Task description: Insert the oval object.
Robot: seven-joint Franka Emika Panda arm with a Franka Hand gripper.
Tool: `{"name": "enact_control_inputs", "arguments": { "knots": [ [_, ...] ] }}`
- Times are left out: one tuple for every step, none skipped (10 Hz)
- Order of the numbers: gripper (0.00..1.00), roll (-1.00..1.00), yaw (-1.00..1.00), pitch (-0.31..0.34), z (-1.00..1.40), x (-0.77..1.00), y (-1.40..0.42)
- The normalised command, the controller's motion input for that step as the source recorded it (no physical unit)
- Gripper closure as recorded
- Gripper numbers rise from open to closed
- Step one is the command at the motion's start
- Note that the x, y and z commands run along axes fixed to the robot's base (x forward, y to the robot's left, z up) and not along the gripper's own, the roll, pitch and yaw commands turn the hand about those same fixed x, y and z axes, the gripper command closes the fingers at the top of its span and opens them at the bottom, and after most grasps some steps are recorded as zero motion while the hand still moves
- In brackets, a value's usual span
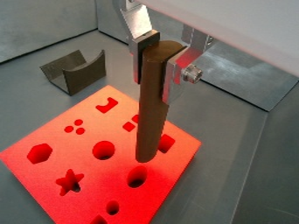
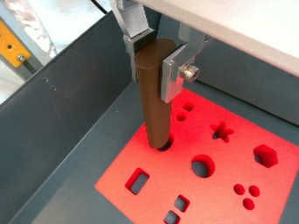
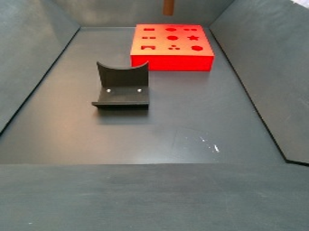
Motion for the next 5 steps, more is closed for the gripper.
{"name": "enact_control_inputs", "arguments": {
  "knots": [
    [1.0,0.03,0.0,0.0,-0.11,0.0,0.0],
    [1.0,0.07,0.05,0.0,-0.32,0.0,0.0],
    [1.0,0.11,0.06,0.0,-0.37,0.0,-0.07],
    [1.0,0.16,0.12,0.0,-0.42,0.0,-0.17],
    [1.0,0.18,0.13,0.0,-0.41,0.0,-0.2]
  ]
}}
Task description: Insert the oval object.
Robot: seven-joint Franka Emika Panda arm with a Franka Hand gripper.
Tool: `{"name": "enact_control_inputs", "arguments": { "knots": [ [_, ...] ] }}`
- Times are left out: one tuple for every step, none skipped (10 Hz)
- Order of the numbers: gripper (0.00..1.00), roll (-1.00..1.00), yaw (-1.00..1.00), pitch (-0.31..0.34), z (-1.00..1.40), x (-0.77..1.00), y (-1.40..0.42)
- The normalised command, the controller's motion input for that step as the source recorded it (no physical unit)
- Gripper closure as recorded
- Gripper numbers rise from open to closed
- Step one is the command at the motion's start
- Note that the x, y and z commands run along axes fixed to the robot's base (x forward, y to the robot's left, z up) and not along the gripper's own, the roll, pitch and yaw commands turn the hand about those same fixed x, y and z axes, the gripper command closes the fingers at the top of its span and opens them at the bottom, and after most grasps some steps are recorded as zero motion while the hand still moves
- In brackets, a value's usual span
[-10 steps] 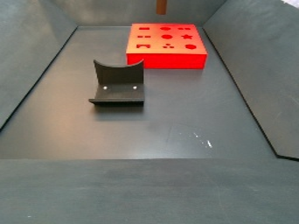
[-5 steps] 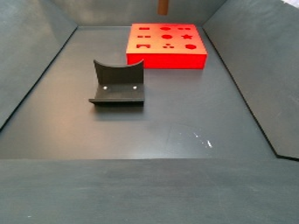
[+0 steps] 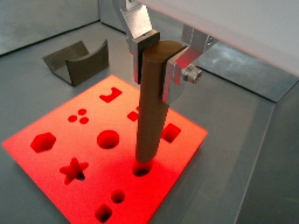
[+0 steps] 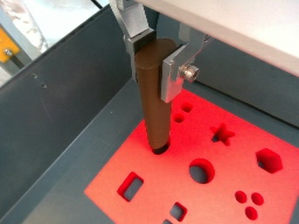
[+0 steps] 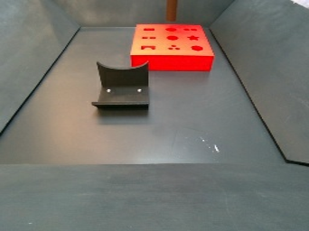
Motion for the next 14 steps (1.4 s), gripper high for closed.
{"name": "enact_control_inputs", "arguments": {
  "knots": [
    [1.0,0.21,0.14,0.0,-0.38,0.0,-0.18],
    [1.0,0.26,0.2,0.02,-0.22,0.0,-0.07],
    [1.0,0.29,0.21,0.049,-0.07,0.1,0.0],
    [1.0,0.15,0.11,0.02,-0.03,0.0,-0.07],
    [1.0,0.0,0.0,0.0,0.0,0.04,0.0],
    [1.0,0.0,0.25,0.0,-0.25,0.21,0.0],
    [1.0,0.01,0.21,0.0,-0.12,0.01,0.0],
    [1.0,-0.02,0.0,-0.024,-0.03,0.0,-0.06],
    [1.0,0.0,0.0,-0.013,0.0,0.06,-0.02],
    [1.0,0.0,0.02,-0.04,-0.11,0.25,-0.05],
    [1.0,0.0,0.0,-0.029,-0.17,0.25,-0.03],
    [1.0,0.0,0.0,0.0,-0.11,0.01,0.0],
    [1.0,0.0,0.0,0.0,-0.05,0.04,0.0],
    [1.0,0.0,0.01,0.0,-0.01,0.0,0.0]
  ]
}}
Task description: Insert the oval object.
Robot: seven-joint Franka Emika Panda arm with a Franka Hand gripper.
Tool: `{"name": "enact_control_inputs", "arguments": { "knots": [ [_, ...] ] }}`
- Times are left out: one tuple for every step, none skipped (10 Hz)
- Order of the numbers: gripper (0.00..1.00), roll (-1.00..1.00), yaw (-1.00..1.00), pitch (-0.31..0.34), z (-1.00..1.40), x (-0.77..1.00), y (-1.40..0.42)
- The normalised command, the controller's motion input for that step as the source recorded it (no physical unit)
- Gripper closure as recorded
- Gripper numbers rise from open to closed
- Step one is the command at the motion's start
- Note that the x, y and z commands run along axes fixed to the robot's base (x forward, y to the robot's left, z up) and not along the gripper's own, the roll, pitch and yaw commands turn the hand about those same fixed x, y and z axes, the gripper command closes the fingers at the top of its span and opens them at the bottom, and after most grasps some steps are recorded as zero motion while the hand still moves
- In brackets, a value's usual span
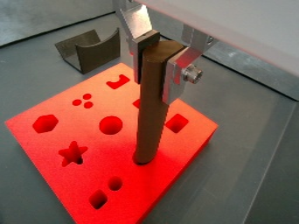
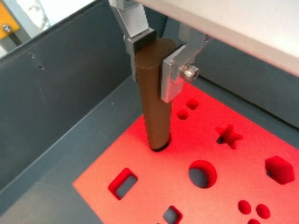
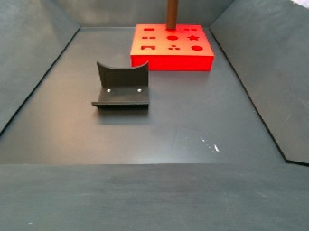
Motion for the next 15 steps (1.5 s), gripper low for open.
{"name": "enact_control_inputs", "arguments": {
  "knots": [
    [1.0,0.01,0.16,0.0,-0.02,0.03,0.16],
    [1.0,0.03,0.11,0.0,-0.02,0.01,0.16],
    [1.0,0.05,0.13,0.0,-0.05,0.0,0.07],
    [1.0,0.0,0.0,-0.001,-0.07,-0.03,0.0],
    [1.0,0.01,0.04,-0.017,-0.08,-0.11,-0.12],
    [1.0,0.03,0.07,-0.011,-0.02,-0.03,-0.21],
    [1.0,0.01,0.02,0.0,-0.01,-0.01,-0.07],
    [1.0,0.0,0.02,-0.01,-0.18,0.0,0.0],
    [1.0,0.02,0.03,-0.061,-0.36,0.24,0.0],
    [1.0,0.03,0.04,-0.063,-0.37,0.26,0.0],
    [1.0,0.03,0.03,-0.061,-0.34,0.22,-0.07],
    [1.0,0.08,0.03,-0.06,-0.29,0.21,-0.19],
    [1.0,0.06,0.03,-0.046,-0.34,0.07,-0.05],
    [1.0,0.07,0.03,-0.067,-0.4,0.0,-0.06],
    [1.0,0.17,0.12,-0.093,-0.39,-0.13,-0.09]
  ]
}}
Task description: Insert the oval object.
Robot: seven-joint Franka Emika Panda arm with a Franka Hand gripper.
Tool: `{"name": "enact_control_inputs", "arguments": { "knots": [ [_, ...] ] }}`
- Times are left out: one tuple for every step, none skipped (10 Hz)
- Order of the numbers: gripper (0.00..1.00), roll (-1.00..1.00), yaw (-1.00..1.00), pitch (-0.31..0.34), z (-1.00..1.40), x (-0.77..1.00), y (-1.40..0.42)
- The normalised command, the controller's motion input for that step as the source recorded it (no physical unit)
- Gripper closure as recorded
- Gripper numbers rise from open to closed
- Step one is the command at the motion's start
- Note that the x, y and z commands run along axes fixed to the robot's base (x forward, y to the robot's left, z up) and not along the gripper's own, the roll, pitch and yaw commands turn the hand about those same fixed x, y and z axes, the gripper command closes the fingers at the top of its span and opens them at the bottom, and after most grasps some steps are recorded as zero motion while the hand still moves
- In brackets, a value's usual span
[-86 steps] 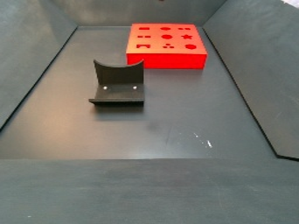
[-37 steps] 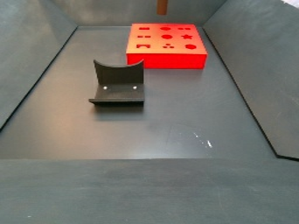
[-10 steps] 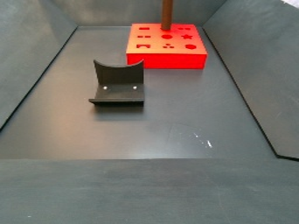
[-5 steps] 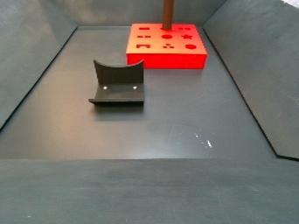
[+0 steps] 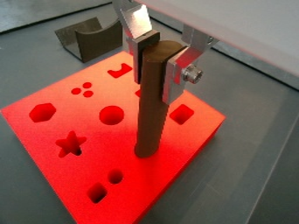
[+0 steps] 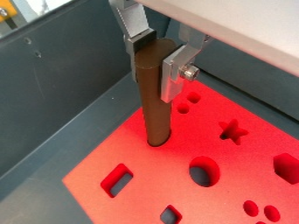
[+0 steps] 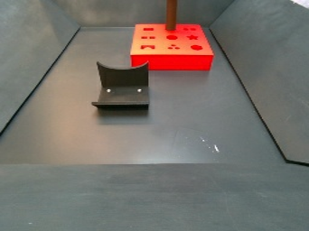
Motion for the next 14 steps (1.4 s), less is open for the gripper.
{"name": "enact_control_inputs", "arguments": {
  "knots": [
    [1.0,0.23,0.19,-0.059,-0.31,-0.13,-0.12],
    [1.0,0.21,0.19,-0.049,-0.46,-0.07,-0.12],
    [1.0,0.13,0.16,-0.031,-0.78,0.0,-0.16],
    [1.0,0.05,0.14,-0.044,-0.99,-0.02,-0.1],
    [1.0,0.05,0.13,0.0,-0.96,0.0,-0.09],
    [1.0,0.0,0.13,0.0,-0.97,0.0,-0.04],
    [1.0,0.0,0.15,0.021,-0.98,0.0,-0.01],
    [1.0,0.0,0.14,0.044,-0.97,0.0,0.0],
    [1.0,0.0,0.1,0.037,-0.99,0.0,-0.04],
    [1.0,0.0,0.07,0.026,-1.0,-0.05,-0.03],
    [1.0,-0.04,0.03,0.034,-1.0,-0.02,0.0],
    [1.0,-0.04,0.03,0.041,-1.0,-0.01,0.0],
    [1.0,0.19,0.04,0.051,-0.19,0.0,-0.07],
    [1.0,0.0,0.0,0.0,0.0,0.0,0.0]
  ]
}}
